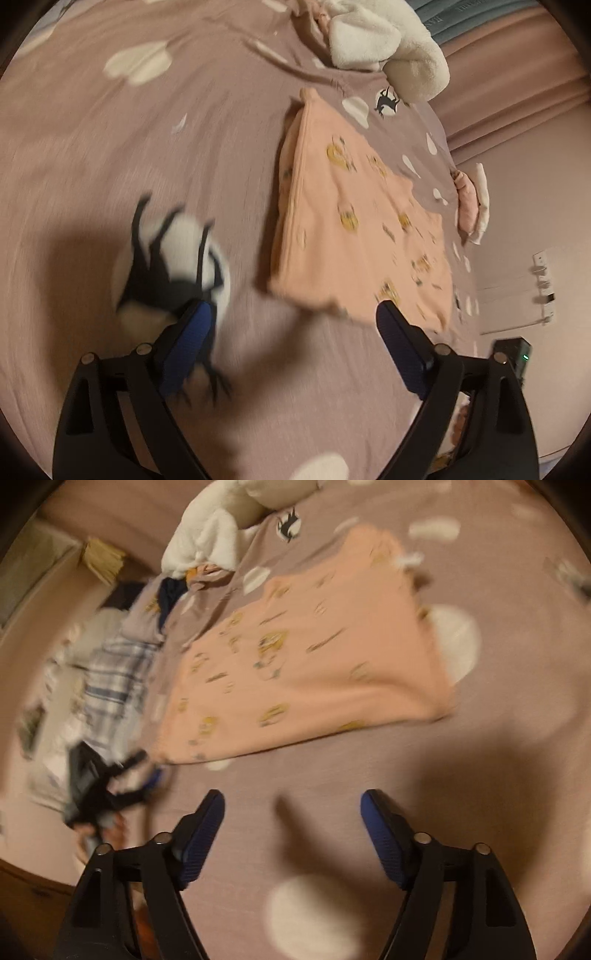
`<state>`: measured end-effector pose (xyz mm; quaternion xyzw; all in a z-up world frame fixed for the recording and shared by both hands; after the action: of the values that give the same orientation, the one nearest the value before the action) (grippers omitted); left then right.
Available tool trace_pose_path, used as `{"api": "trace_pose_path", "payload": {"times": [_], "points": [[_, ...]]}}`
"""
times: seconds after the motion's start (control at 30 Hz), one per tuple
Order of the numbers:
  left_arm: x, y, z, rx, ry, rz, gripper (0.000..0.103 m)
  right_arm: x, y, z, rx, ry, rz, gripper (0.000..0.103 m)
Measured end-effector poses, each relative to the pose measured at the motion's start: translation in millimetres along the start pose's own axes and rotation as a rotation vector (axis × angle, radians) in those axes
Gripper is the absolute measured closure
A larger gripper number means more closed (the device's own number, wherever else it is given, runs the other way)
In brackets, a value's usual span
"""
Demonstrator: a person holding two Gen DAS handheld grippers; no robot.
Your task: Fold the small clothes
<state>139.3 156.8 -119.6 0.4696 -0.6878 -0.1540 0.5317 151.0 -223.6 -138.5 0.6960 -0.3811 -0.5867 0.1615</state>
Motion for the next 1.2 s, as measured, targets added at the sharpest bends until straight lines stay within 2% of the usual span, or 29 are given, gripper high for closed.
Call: {"api": "trace_pose_path", "payload": {"times": [0.1,0.2,0.27,0.6,0.7,0.87,1.0,1.2], "points": [[9.9,0.7,15.6,-0.041,0.021,0.057,0.012,-2.5,-2.8,1.5,0.040,-0.028,0.039,0.026],[20.4,-6.4,18.2,-0.035,0.042,0.078,0.011,10.7,0.0,-3.2,0.077,-0.139,-0.001,0.026],[26.3,-19.2,13.7,-0.038,0.050,0.124,0.009,18.3,1.4,-6.7,0.088,-0.200,-0.029,0.026],[45.1,-47.6,-17.2,0.063,0.034,0.024,0.009,21.5,-1.2,-31.5,0.126,-0.224,-0.011,0.026],[53.7,-52.1,-16.4,0.103,-0.064,-0.047,0.009,21.9,-5.1,-37.7,0.133,-0.213,-0.008,0.026],[62.6,-67.7,-14.5,0.128,-0.209,-0.163,0.007,17.9,-8.7,-43.6,0.152,-0.163,0.028,0.026],[60.8,-77.0,-22.7,0.144,-0.222,-0.180,0.004,16.3,-11.7,-49.9,0.168,-0.150,0.045,0.026],[55.8,-75.8,-33.6,0.163,-0.166,-0.148,0.005,13.5,-16.7,-58.8,0.198,-0.146,0.062,0.027]]}}
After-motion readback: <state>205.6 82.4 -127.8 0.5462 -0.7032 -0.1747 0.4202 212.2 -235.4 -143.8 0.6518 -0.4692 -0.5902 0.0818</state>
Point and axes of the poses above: each gripper's, at about its wrist camera, not at the fingertips, and y roughly against the way its jaws point, x to its right, z to its underside, the point moved 2 cm from there along -y, roughly the way its jaws point, and after that the axes turned 9 degrees about -y, right-handed, at the moved point
